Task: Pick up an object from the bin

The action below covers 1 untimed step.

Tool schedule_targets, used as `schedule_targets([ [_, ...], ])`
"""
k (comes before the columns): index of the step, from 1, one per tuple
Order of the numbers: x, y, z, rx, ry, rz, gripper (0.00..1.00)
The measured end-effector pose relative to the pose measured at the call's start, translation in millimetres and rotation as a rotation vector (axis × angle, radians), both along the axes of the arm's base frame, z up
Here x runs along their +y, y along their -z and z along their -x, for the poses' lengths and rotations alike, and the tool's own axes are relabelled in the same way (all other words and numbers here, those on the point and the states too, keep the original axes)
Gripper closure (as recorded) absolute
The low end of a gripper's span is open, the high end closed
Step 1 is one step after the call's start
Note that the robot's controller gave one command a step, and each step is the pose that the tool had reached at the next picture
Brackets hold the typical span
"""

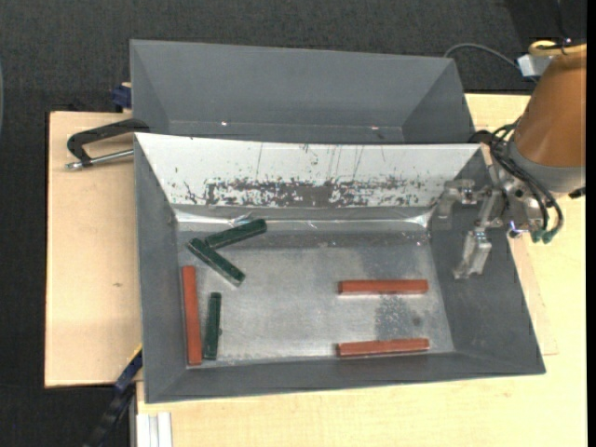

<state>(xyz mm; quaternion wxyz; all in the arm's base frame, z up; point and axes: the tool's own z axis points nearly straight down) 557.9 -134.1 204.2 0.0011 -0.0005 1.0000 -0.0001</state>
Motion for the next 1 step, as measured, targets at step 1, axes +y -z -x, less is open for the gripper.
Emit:
schedule_targets([
  [1,0.0,0.0,0.0,0.000,0.000,0.000,0.00],
])
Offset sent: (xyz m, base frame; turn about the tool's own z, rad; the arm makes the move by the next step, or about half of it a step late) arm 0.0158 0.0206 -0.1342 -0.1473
